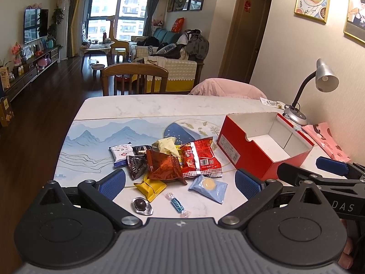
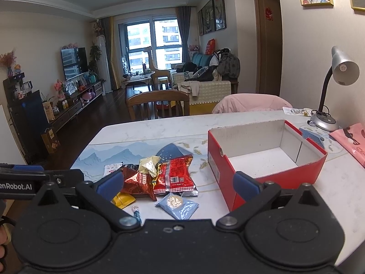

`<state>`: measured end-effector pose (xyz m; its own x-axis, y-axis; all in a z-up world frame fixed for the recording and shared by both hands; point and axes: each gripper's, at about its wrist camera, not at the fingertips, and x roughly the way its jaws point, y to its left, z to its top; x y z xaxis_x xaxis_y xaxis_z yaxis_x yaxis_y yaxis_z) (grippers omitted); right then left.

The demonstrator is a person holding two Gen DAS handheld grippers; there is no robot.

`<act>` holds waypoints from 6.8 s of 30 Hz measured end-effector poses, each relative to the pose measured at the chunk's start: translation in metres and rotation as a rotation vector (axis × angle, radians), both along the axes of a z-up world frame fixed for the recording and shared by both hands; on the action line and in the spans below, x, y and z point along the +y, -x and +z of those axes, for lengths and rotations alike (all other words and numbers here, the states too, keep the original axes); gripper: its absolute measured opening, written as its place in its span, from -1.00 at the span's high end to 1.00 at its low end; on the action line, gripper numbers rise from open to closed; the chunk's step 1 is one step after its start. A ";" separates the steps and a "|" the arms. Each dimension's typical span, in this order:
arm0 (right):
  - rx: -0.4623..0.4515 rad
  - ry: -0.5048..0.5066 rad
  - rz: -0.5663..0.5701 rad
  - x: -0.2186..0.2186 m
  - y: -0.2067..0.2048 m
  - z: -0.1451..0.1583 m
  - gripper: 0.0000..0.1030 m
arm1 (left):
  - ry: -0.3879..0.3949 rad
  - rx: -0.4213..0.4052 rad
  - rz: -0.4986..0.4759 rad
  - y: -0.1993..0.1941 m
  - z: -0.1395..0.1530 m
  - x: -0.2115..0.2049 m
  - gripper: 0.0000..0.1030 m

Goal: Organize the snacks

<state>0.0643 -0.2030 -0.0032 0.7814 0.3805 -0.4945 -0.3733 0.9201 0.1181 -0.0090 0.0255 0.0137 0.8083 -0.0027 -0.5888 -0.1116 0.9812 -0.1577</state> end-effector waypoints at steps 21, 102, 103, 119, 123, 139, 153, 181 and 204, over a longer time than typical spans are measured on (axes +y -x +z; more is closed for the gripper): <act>0.096 0.087 0.196 -0.013 -0.105 -0.041 -0.88 | 0.008 0.182 0.053 -0.052 -0.045 0.021 -1.00; 0.174 0.275 0.318 0.002 -0.145 -0.076 0.10 | 0.074 0.335 -0.056 -0.098 -0.101 0.012 0.76; 0.166 0.268 0.306 0.000 -0.143 -0.069 0.09 | 0.075 0.325 -0.063 -0.096 -0.096 0.011 0.76; 0.053 0.237 0.108 -0.065 -0.163 0.011 0.09 | 0.036 0.197 -0.241 -0.123 -0.018 -0.050 0.76; 0.054 0.243 0.074 -0.093 -0.189 0.010 0.09 | 0.030 0.188 -0.266 -0.149 -0.008 -0.079 0.76; 0.171 0.368 0.160 -0.186 -0.323 -0.032 0.09 | 0.045 0.308 -0.287 -0.297 -0.029 -0.208 0.76; 0.323 0.457 0.341 -0.160 -0.354 -0.107 0.10 | -0.044 0.574 -0.243 -0.363 -0.117 -0.230 0.76; 0.311 0.339 0.340 -0.191 -0.342 -0.093 -0.20 | 0.082 0.541 -0.236 -0.337 -0.103 -0.223 0.45; 0.161 0.106 0.231 -0.185 -0.259 -0.012 -0.77 | 0.133 0.199 -0.224 -0.232 -0.015 -0.159 -0.33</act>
<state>0.3236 -0.3883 -0.0152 0.5885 0.4789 -0.6514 -0.5589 0.8232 0.1003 0.2228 -0.1340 -0.0017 0.6478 -0.2546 -0.7180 0.0630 0.9572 -0.2826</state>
